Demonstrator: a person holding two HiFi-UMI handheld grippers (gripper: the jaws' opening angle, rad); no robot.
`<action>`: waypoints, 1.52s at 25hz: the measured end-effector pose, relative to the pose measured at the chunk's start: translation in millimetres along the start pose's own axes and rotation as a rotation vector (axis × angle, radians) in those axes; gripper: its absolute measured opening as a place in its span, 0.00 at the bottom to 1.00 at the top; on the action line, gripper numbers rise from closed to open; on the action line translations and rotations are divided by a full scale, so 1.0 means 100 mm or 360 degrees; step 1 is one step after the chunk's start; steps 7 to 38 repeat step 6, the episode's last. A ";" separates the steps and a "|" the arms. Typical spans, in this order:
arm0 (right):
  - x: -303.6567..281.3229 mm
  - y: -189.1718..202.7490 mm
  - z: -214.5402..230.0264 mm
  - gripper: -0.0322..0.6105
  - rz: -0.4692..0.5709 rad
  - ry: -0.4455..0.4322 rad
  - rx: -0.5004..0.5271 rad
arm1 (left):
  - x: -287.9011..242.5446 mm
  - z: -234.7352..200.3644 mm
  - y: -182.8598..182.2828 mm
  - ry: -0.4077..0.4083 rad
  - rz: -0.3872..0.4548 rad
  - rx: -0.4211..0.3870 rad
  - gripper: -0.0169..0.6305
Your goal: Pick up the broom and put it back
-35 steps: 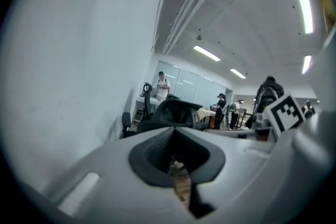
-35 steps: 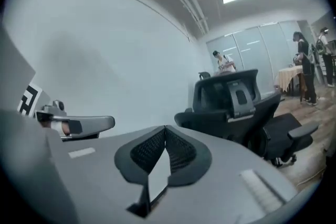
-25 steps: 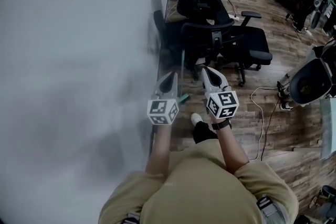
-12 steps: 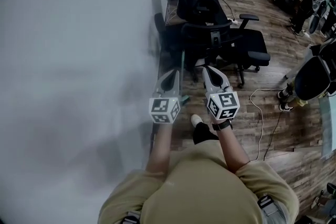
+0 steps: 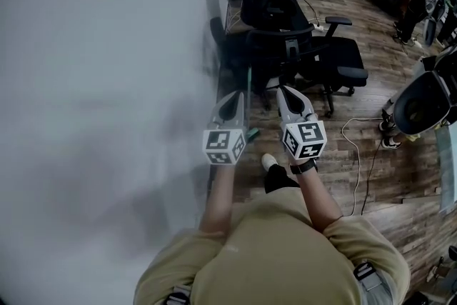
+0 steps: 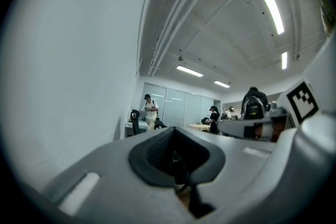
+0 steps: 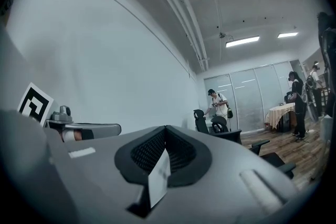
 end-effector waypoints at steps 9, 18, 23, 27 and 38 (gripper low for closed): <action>0.04 -0.02 -0.05 0.06 -0.0017 -0.0016 0.0016 | 0.04 0.02 -0.05 -0.0010 0.0012 -0.0001 0.03; 0.04 -0.02 -0.05 0.06 -0.0017 -0.0016 0.0016 | 0.04 0.02 -0.05 -0.0010 0.0012 -0.0001 0.03; 0.04 -0.02 -0.05 0.06 -0.0017 -0.0016 0.0016 | 0.04 0.02 -0.05 -0.0010 0.0012 -0.0001 0.03; 0.04 -0.02 -0.05 0.06 -0.0017 -0.0016 0.0016 | 0.04 0.02 -0.05 -0.0010 0.0012 -0.0001 0.03; 0.04 -0.02 -0.05 0.06 -0.0017 -0.0016 0.0016 | 0.04 0.02 -0.05 -0.0010 0.0012 -0.0001 0.03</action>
Point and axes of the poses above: the fingertips, and each gripper's own axes: x backward along the fingers, z to its right, y out of its underside, the point moved 5 cm from there along x, backward along the fingers, and after that the axes turned 5 degrees about -y, right-handed, at the moved point
